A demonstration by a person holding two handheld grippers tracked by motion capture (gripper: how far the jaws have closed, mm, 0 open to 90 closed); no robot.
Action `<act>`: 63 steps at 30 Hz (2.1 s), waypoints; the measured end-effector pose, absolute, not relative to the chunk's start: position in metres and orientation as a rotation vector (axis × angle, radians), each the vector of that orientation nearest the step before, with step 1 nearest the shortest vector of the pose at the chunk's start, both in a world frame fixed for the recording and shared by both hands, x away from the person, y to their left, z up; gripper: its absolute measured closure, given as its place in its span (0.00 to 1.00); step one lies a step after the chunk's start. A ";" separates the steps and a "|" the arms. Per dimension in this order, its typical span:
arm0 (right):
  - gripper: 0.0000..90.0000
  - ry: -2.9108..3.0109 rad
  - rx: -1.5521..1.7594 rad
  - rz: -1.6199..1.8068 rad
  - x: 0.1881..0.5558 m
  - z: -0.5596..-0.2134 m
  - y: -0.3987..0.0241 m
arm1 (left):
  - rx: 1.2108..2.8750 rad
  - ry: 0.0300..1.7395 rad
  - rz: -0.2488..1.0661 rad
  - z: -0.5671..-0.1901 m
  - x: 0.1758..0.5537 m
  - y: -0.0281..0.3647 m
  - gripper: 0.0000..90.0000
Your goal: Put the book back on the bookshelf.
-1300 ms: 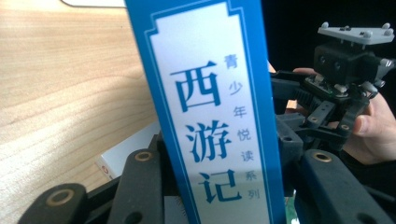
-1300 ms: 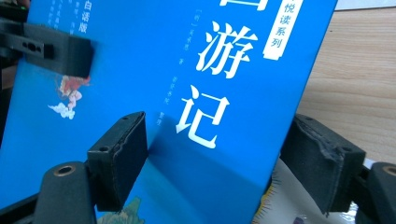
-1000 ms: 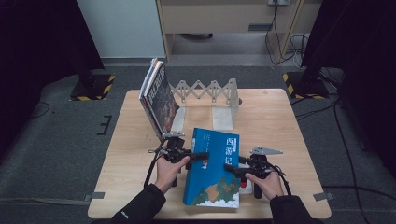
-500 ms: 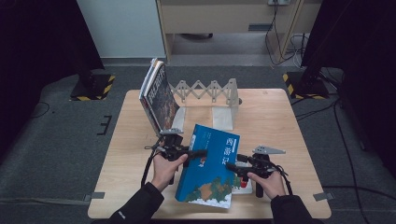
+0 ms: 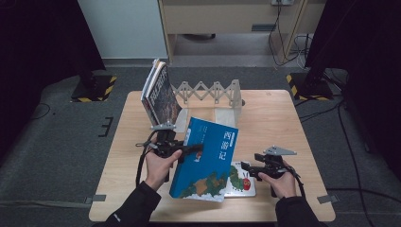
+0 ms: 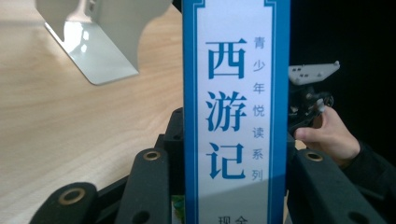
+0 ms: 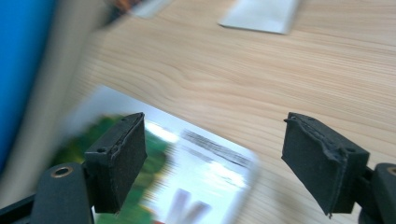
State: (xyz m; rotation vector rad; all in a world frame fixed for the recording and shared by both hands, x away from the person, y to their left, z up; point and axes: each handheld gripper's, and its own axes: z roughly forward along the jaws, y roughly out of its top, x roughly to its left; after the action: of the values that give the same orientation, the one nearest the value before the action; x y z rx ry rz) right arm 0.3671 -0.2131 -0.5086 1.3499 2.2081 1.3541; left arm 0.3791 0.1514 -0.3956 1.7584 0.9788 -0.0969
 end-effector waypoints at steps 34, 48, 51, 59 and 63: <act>0.10 2.156 1.422 0.873 0.387 -0.536 -0.270 | 1.658 1.082 0.391 -0.330 0.434 0.161 0.68; 0.07 2.129 1.417 0.895 0.387 -0.539 -0.271 | 1.610 1.133 0.491 -0.333 0.477 0.145 0.68; 0.07 2.129 1.417 0.896 0.387 -0.539 -0.271 | 1.579 1.157 0.487 -0.338 0.484 0.145 0.68; 0.06 2.130 1.421 0.896 0.387 -0.539 -0.271 | 1.547 1.177 0.548 -0.344 0.496 0.142 0.68; 0.06 2.130 1.422 0.896 0.387 -0.539 -0.271 | 1.538 1.182 0.540 -0.349 0.503 0.141 0.68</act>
State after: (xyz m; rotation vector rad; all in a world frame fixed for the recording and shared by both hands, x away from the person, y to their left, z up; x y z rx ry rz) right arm 0.3875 -0.2714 -0.5389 1.4217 2.1297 0.8961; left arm 0.5029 0.1408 -0.3487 1.5376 1.1825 0.5399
